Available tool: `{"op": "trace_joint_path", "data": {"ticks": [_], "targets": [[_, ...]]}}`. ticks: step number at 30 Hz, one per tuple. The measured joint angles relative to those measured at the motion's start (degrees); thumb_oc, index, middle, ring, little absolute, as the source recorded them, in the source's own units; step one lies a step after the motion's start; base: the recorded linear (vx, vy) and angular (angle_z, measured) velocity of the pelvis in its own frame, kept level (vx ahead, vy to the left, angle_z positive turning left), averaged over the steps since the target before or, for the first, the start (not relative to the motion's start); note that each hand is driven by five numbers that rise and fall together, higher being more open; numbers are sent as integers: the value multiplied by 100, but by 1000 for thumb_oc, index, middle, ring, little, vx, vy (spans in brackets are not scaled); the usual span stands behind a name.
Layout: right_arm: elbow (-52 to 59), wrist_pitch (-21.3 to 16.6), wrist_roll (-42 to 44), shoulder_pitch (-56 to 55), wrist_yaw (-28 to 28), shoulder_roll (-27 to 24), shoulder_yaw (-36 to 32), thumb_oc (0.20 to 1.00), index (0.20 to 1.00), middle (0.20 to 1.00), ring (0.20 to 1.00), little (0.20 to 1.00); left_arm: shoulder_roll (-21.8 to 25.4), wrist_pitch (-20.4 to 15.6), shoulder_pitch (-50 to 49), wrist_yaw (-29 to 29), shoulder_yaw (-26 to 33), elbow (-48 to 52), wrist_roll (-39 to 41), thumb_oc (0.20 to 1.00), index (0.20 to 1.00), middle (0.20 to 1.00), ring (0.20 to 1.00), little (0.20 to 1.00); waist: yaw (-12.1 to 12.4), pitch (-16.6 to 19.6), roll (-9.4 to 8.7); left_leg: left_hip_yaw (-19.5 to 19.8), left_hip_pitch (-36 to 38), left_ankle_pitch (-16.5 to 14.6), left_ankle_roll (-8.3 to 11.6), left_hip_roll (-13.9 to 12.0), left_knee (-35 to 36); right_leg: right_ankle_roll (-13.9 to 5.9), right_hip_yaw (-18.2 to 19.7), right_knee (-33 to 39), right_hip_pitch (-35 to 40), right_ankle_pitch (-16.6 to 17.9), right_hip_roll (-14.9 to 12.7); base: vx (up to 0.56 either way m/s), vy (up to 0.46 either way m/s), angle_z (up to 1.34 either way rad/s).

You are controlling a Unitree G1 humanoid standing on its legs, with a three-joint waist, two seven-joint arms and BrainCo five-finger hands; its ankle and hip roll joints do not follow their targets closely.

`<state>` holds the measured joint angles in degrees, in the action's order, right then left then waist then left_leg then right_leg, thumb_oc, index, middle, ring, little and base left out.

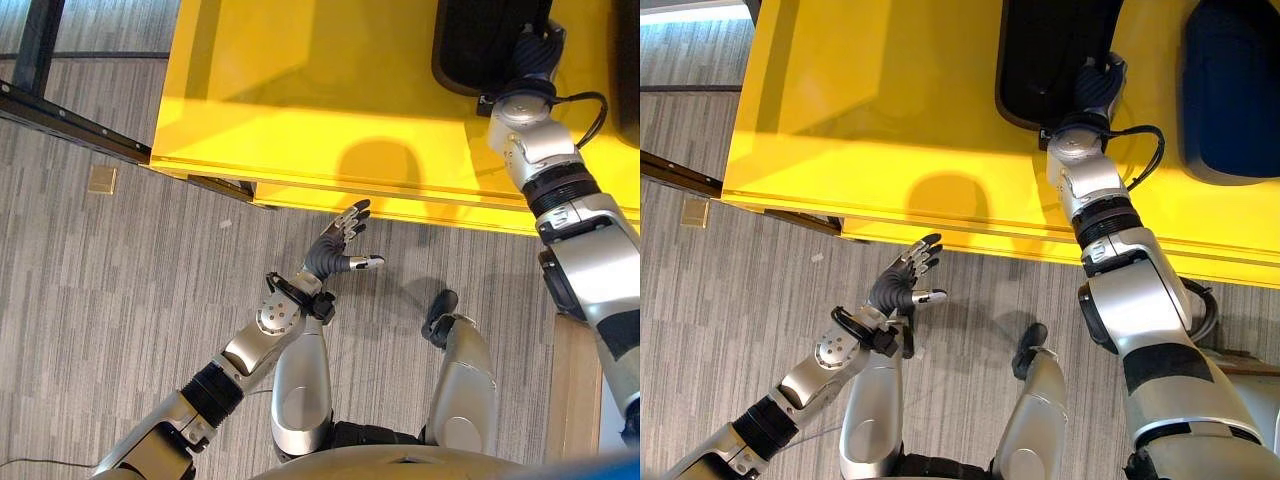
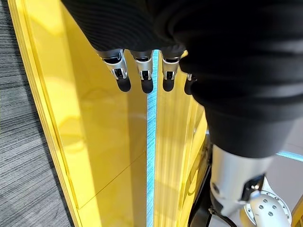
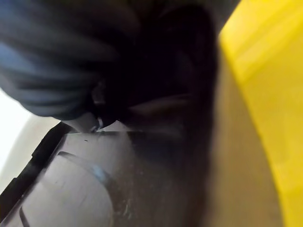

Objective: Move parts from the plastic box to the shelf.

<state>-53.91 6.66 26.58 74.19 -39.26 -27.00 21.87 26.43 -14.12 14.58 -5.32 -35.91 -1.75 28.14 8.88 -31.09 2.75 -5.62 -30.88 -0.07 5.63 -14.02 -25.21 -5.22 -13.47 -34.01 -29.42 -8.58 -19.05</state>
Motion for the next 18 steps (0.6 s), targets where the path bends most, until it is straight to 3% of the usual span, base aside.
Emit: {"op": "trace_joint_path", "data": {"ticks": [16, 18], "targets": [[-118, 81, -129, -24, -46, 139, 110, 200, 200, 200, 200, 200, 0, -16, 94, -7, -6, 0, -3, 1000, 1000, 1000, 1000, 1000, -32, 18, -17, -37, 89, -3, -6, -2, 13, -1, 24, 14, 55, 27, -3, 1, 1, 0], [-125, 114, -114, -78, -37, 232, 111, 200, 200, 200, 200, 200, 0, -24, 93, -5, -12, 0, -4, 1000, 1000, 1000, 1000, 1000, -78, 69, -84, -66, 95, -11, -19, -3, 12, 3, 37, 64, 61, 42, -1, 11, 13, -5]]}}
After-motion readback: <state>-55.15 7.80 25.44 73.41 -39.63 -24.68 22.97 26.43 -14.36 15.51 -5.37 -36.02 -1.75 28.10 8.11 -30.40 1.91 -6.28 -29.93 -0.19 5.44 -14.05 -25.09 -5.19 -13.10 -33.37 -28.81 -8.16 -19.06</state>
